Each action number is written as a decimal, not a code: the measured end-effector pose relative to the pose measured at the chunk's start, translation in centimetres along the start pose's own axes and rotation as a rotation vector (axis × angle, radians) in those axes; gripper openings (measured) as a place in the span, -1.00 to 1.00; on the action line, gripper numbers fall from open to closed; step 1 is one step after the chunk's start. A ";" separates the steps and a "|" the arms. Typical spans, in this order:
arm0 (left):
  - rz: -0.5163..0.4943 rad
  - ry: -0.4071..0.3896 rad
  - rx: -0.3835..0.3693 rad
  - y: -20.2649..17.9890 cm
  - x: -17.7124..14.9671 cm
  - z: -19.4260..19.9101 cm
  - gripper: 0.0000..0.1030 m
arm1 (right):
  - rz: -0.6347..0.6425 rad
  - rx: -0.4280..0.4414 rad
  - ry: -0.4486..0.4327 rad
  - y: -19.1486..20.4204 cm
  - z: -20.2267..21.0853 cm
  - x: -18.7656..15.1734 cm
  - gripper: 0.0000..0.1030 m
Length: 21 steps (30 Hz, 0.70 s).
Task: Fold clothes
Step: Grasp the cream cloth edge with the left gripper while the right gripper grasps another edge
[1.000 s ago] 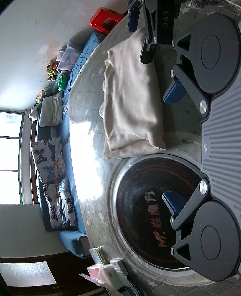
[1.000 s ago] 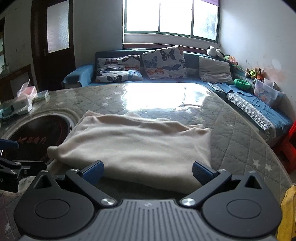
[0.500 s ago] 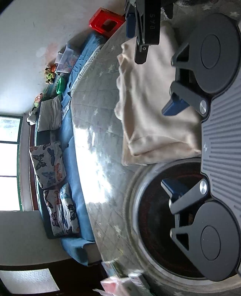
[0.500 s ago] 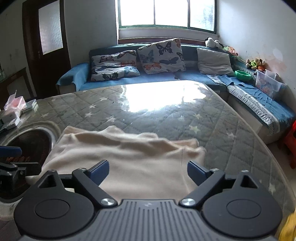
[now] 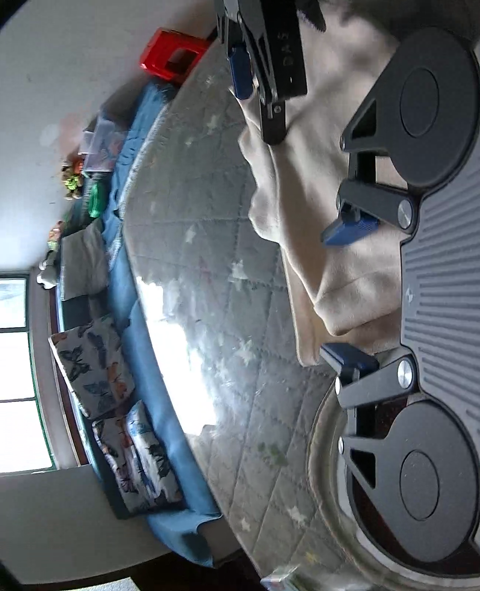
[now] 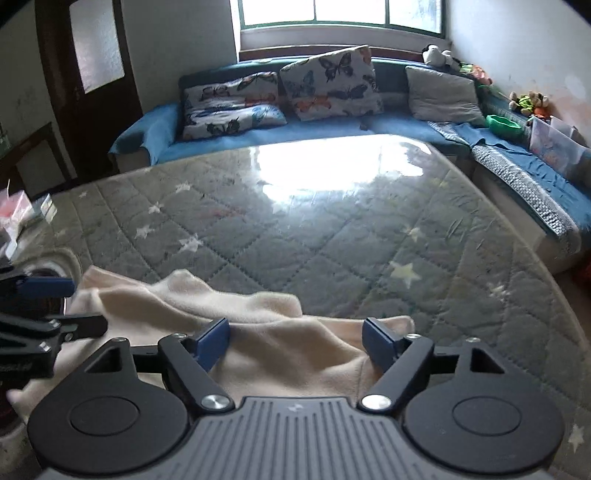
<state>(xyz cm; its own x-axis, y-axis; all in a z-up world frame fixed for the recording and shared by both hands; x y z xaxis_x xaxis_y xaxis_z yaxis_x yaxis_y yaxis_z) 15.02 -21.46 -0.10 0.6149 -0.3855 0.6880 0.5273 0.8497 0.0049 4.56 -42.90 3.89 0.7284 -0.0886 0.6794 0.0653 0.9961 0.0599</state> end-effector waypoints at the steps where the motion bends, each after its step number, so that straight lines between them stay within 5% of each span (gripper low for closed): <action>1: 0.000 -0.007 -0.013 0.0 0.0 -0.1 -0.10 | 0.000 0.006 -0.002 0.0 -0.1 -0.2 0.49; 4: -0.028 -0.021 -0.023 -0.4 0.1 -0.2 -0.50 | -0.006 0.029 -0.019 0.0 0.2 -0.4 0.22; 6: -0.046 -0.030 -0.022 -0.7 0.1 -0.1 -0.62 | -0.011 0.037 -0.027 -0.1 0.4 -0.3 -0.02; 8: -0.068 -0.042 -0.021 -0.8 0.0 -0.1 -0.71 | -0.008 0.042 -0.024 -0.1 0.3 -0.3 -0.04; 17: -0.060 -0.070 -0.040 -0.4 -0.3 0.5 -0.82 | 0.010 0.034 -0.033 0.2 1.0 -0.5 -0.72; 21: -0.031 -0.089 -0.049 0.0 -0.2 1.3 -0.84 | 0.016 0.031 -0.071 0.4 2.3 -0.4 -0.79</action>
<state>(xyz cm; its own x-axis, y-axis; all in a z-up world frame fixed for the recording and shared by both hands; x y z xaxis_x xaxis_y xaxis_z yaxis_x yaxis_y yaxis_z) 14.15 -20.98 0.69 0.5439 -0.3762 0.7500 0.5751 0.8181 -0.0067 2.71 -42.46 5.34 0.6791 -0.0738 0.7304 0.0320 0.9970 0.0710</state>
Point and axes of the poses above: each gripper's, at about its wrist camera, not at the fingertips, and z roughly against the way its jaws point, y to its left, x to its top, the point moved 3 cm from there along -z, roughly the way its jaws point, and after that the axes turned 1 degree about z, right-handed, at the moved point
